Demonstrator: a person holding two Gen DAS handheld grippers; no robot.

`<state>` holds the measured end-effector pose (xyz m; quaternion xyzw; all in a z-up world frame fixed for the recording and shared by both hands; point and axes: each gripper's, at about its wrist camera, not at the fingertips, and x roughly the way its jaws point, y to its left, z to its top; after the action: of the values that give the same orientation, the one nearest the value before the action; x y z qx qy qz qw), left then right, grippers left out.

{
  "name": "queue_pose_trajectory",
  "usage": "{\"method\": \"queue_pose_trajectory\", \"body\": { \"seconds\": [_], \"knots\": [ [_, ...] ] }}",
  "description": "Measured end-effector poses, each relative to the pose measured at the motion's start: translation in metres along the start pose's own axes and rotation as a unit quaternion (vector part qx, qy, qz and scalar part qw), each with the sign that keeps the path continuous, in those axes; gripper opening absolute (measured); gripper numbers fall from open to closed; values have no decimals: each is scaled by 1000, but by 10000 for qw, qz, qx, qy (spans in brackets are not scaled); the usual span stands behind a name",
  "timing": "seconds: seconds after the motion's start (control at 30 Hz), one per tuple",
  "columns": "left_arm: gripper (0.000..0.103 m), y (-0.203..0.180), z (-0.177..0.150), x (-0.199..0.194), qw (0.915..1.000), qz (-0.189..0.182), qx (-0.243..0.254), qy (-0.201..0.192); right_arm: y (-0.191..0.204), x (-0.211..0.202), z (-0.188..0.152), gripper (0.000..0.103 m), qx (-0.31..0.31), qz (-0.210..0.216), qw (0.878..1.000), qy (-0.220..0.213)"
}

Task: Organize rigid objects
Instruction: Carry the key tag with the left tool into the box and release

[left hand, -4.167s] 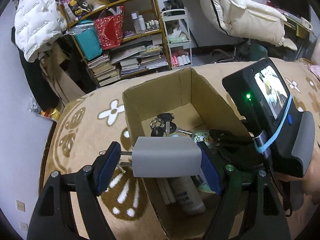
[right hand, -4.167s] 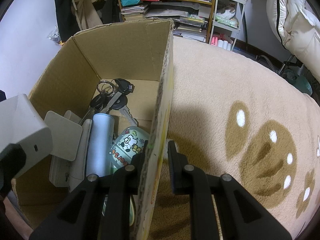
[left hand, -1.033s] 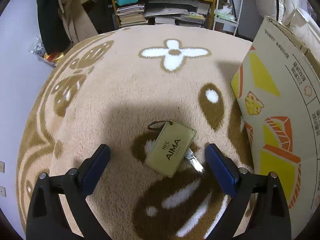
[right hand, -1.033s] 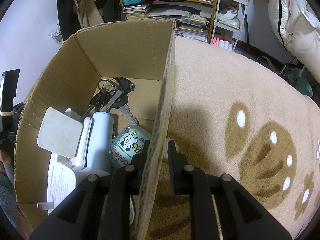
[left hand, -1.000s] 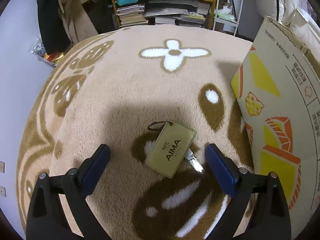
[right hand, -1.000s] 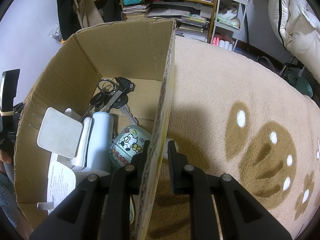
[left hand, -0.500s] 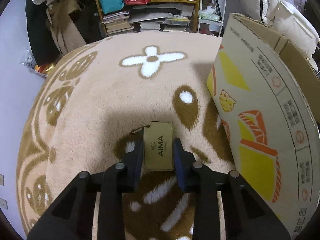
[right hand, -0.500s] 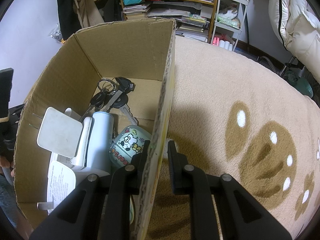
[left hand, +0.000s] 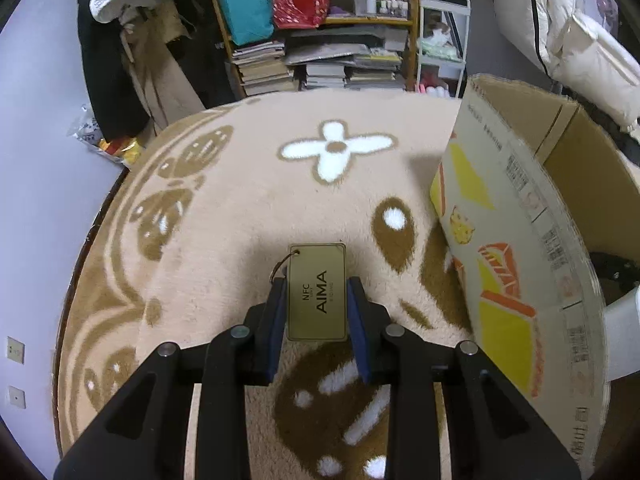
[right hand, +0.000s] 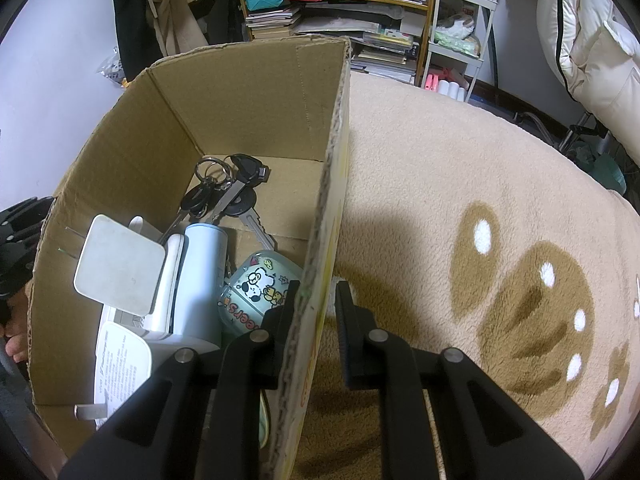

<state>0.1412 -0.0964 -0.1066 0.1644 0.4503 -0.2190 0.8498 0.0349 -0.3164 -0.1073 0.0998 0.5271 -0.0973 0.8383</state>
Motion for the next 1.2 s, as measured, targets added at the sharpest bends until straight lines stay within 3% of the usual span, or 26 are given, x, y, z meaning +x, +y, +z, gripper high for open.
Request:
{"method": "queue_pose_trajectory", "body": {
  "seconds": [0.3,0.53,0.63,0.83,1.2],
  "knots": [
    [28,-13,13,-60,9971,187,247,-698,0,0,0,15,5,8,10000,-1],
    [28,-30,21,-105,9917,54,385,-1223,0,0,0,15,3,5,10000,0],
    [28,-40,23,-121,9908,-392,327,-1256,-1,0,0,15,5,4,10000,1],
    [28,-82,16,-141,9858,-611,725,-1384,-1,0,0,16,16,14,10000,-1],
    [24,-132,-3,-129,9875,-600,1070,-985,0,1,0,16,10,16,10000,1]
  ]
}}
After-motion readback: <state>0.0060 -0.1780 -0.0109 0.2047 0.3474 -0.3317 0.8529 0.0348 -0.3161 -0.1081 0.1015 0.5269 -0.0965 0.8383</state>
